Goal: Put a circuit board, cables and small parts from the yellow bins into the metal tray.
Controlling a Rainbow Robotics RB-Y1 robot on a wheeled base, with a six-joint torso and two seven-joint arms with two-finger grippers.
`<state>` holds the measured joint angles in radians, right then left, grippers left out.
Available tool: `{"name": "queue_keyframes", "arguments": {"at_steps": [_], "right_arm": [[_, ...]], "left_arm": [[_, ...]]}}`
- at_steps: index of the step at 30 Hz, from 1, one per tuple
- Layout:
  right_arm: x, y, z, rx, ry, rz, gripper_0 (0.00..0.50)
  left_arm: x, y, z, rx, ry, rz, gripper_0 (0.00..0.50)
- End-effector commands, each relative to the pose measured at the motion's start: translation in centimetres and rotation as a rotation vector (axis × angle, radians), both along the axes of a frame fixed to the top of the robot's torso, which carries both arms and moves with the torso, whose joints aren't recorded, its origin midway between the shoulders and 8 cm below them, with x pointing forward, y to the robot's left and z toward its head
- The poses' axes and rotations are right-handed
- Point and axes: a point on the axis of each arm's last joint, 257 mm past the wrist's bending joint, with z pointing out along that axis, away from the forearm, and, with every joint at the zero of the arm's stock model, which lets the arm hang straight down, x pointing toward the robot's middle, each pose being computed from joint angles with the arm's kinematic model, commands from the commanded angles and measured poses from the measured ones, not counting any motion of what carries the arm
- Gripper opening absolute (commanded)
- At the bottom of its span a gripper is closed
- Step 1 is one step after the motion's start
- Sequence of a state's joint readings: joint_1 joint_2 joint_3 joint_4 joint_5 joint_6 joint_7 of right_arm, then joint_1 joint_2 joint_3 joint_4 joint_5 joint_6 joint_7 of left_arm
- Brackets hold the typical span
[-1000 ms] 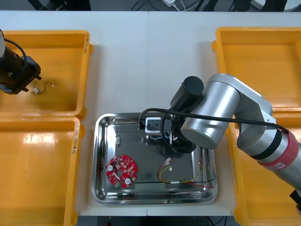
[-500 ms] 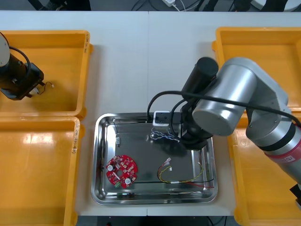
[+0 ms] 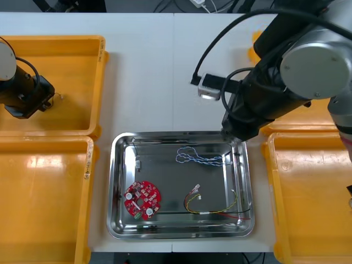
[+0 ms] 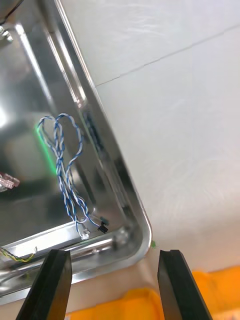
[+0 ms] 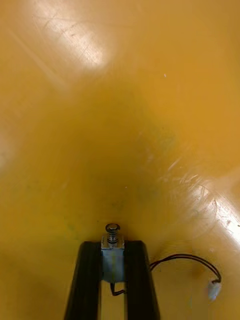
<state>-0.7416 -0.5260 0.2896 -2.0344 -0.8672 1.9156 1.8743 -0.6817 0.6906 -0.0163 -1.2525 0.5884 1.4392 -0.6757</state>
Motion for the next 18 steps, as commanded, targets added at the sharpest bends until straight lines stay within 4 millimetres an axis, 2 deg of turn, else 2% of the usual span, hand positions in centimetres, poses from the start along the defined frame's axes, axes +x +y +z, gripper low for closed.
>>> {"name": "queue_keyframes", "arguments": {"at_steps": [1, 7, 12, 14, 18], "right_arm": [[1.9, -3.3, 4.7, 0.014, -0.089, -0.110, 0.500], [2.8, -7.2, 6.1, 0.059, -0.086, -0.316, 0.500], [3.0, -10.0, 6.6, 0.100, -0.074, -0.470, 0.500], [3.1, -10.9, 6.7, 0.117, -0.068, -0.526, 0.500], [2.8, -13.5, 6.5, 0.156, -0.044, -0.661, 0.500]], "left_arm": [[-0.1, -0.6, -0.5, 0.046, -0.004, -0.072, 0.000], [-0.3, -0.7, -0.8, 0.043, 0.001, -0.075, 0.000], [0.0, -0.8, -0.3, 0.044, -0.008, -0.080, 0.000], [0.2, -0.7, 0.6, 0.046, -0.028, -0.080, 0.000], [0.6, -1.2, 3.9, 0.041, -0.087, -0.087, 0.000]]}}
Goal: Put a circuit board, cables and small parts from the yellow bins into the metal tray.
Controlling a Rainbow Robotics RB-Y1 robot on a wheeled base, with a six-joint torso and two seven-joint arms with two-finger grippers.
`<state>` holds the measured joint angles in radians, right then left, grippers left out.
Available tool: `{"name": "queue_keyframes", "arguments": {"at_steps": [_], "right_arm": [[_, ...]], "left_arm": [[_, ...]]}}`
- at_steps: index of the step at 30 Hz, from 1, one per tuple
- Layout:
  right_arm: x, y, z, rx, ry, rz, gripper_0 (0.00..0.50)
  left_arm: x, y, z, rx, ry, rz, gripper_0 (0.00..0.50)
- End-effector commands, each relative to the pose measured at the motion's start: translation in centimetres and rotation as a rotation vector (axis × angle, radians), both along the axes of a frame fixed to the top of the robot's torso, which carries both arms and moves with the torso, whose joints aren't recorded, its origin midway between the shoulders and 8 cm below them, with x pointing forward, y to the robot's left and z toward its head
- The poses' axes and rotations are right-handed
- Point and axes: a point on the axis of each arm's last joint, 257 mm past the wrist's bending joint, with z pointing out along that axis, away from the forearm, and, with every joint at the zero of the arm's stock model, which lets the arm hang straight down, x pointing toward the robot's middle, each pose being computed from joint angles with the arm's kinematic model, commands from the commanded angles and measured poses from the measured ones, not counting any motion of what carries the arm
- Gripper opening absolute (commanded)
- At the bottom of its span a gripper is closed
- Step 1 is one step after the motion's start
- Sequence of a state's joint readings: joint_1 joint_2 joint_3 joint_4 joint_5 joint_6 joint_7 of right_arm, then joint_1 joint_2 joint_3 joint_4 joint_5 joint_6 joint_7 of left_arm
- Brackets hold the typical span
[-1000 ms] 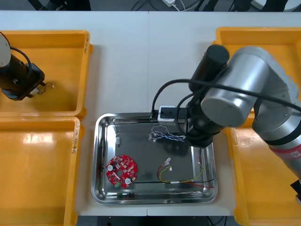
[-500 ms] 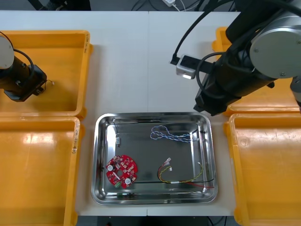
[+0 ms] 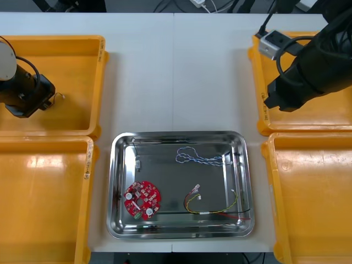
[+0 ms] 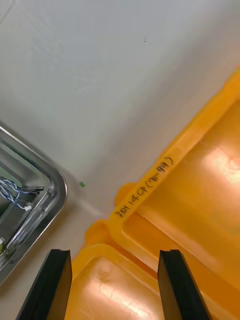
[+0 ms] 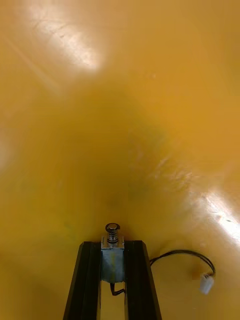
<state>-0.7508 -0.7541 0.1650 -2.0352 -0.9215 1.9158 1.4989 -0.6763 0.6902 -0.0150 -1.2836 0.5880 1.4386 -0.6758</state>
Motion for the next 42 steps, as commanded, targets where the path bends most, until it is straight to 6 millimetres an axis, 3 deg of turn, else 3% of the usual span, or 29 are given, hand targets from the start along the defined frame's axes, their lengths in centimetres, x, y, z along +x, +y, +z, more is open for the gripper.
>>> {"name": "queue_keyframes", "arguments": {"at_steps": [1, 8, 17, 22, 27, 42], "right_arm": [[-0.1, -4.1, 1.9, 0.064, -0.028, -0.195, 0.500], [-0.4, -8.1, 2.0, 0.134, -0.023, -0.395, 0.500], [-1.4, -12.1, 1.0, 0.187, -0.005, -0.589, 0.500], [-1.4, -13.4, 0.8, 0.200, -0.015, -0.669, 0.500], [-1.5, -14.8, 0.0, 0.211, 0.003, -0.742, 0.500], [-0.8, -17.2, -1.0, 0.218, 0.044, -0.781, 0.500]], "left_arm": [[0.4, -1.0, 4.5, 0.031, -0.091, -0.078, 0.000], [-0.8, -2.4, 10.3, 0.039, -0.164, -0.114, 0.000], [-4.1, -6.7, 13.8, 0.010, -0.116, -0.161, 0.000], [-6.0, -10.0, 13.7, 0.004, -0.048, -0.193, 0.000], [-7.3, -14.8, 12.6, -0.012, -0.012, -0.263, 0.000], [-11.7, -26.4, 9.1, -0.065, 0.044, -0.461, 0.000]]}}
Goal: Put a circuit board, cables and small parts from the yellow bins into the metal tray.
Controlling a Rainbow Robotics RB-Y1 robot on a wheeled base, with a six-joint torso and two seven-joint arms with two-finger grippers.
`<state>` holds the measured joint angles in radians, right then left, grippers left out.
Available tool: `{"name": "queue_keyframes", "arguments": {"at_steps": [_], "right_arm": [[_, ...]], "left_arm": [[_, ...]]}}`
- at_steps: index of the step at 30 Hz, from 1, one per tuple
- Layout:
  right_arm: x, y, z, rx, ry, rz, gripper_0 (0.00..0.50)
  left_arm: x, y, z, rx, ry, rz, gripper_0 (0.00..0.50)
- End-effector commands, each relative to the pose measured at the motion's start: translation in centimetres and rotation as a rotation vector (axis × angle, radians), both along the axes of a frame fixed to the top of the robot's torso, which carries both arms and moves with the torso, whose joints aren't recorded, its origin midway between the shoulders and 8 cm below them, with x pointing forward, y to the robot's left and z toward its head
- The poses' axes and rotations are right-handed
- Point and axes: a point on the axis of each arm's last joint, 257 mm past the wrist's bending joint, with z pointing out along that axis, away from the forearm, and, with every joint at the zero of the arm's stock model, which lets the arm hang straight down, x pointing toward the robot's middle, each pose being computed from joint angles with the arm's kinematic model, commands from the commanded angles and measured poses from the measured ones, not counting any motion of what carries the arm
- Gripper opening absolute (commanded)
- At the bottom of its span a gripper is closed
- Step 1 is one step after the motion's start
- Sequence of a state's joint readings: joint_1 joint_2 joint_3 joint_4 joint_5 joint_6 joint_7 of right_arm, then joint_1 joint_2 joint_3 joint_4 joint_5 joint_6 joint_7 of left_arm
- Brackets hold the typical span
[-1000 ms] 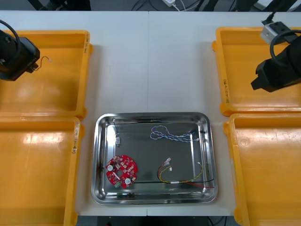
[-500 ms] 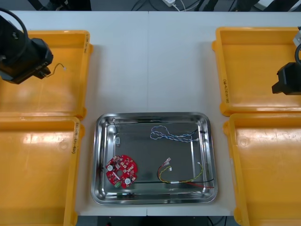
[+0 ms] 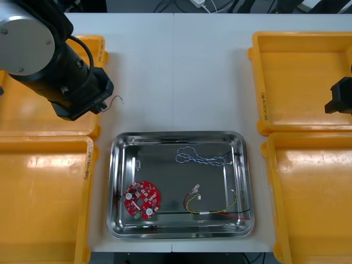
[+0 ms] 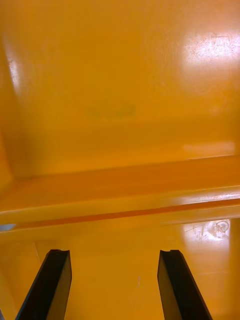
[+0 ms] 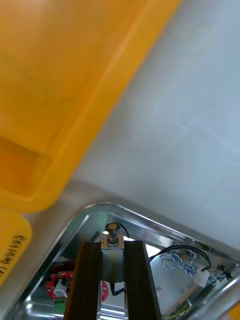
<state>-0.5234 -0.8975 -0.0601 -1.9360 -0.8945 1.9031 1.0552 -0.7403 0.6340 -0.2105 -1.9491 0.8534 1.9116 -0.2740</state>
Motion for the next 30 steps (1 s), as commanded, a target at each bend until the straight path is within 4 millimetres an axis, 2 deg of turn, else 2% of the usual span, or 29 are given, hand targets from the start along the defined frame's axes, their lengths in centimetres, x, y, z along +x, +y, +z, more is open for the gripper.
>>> {"name": "queue_keyframes", "arguments": {"at_steps": [1, 9, 16, 30], "right_arm": [[0.3, -3.0, 1.7, -0.031, -0.036, -0.041, 0.500], [0.4, -3.8, 2.1, -0.033, -0.033, -0.029, 0.500], [0.2, -3.7, 1.8, -0.025, -0.022, -0.018, 0.500], [-0.6, -4.3, 1.0, 0.014, -0.019, -0.029, 0.500]], "left_arm": [[-0.9, -5.4, 1.4, -0.007, -0.055, -0.148, 0.000], [-2.2, -8.7, -0.8, 0.050, -0.059, -0.207, 0.000], [-3.1, -9.5, -3.6, 0.155, -0.053, -0.251, 0.000], [-4.9, -10.6, -7.2, 0.195, 0.024, -0.287, 0.000]]}}
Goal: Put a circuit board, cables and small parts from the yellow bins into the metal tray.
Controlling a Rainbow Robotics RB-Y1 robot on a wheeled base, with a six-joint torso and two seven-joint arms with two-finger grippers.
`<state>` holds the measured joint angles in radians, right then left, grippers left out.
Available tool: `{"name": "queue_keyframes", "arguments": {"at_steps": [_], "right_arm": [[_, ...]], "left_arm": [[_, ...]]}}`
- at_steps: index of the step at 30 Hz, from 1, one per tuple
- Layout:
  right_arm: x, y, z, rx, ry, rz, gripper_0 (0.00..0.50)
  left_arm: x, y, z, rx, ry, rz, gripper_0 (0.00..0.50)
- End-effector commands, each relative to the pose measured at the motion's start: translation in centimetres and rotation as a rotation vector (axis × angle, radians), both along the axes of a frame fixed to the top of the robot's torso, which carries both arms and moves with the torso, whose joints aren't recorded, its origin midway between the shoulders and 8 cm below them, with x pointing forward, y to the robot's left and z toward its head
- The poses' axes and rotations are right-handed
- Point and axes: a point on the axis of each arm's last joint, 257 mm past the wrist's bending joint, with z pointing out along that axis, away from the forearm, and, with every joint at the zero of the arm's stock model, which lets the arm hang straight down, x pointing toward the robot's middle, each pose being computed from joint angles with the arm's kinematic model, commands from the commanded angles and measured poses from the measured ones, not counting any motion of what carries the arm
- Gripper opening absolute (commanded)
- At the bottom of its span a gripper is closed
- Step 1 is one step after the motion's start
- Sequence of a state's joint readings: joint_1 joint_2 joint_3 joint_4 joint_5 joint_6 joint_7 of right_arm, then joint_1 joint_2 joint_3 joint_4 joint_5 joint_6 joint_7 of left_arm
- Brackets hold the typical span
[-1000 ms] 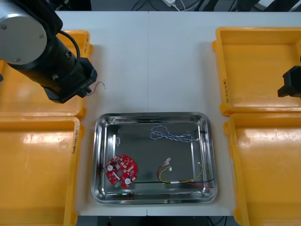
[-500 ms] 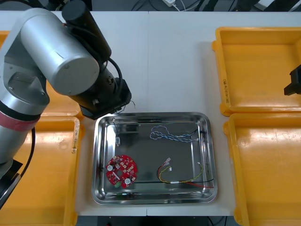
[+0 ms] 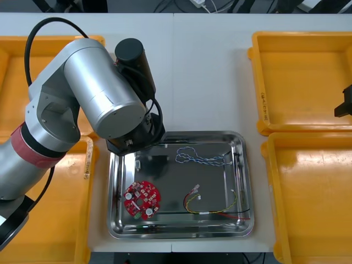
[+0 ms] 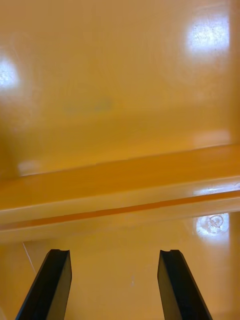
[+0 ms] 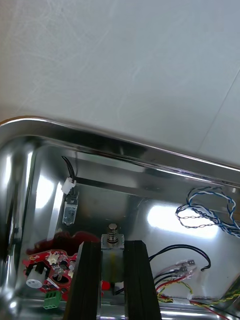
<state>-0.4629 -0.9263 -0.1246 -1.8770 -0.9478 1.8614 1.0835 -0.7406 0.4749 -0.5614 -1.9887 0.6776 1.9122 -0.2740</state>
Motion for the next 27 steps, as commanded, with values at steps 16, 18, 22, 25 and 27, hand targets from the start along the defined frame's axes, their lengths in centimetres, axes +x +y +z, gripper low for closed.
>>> {"name": "queue_keyframes", "arguments": {"at_steps": [16, 18, 22, 25, 27], "right_arm": [[-0.2, -1.5, 2.3, -0.068, -0.047, 0.054, 0.500], [-0.1, -1.6, 2.4, -0.083, -0.055, 0.066, 0.500], [0.3, -1.5, 2.9, -0.098, -0.080, 0.082, 0.500], [0.5, -1.5, 3.2, -0.096, -0.091, 0.087, 0.500], [0.5, -1.5, 3.3, -0.099, -0.095, 0.088, 0.500]], "left_arm": [[-0.7, -1.0, -3.9, 0.065, -0.019, -0.067, 0.001], [-0.6, -1.1, -4.2, 0.060, -0.021, -0.068, 0.000], [-0.5, -1.4, -4.8, 0.051, -0.016, -0.081, 0.000], [-0.4, -1.8, -5.0, 0.041, -0.016, -0.092, 0.000], [-0.4, -2.0, -5.2, 0.037, -0.014, -0.096, 0.000]]}}
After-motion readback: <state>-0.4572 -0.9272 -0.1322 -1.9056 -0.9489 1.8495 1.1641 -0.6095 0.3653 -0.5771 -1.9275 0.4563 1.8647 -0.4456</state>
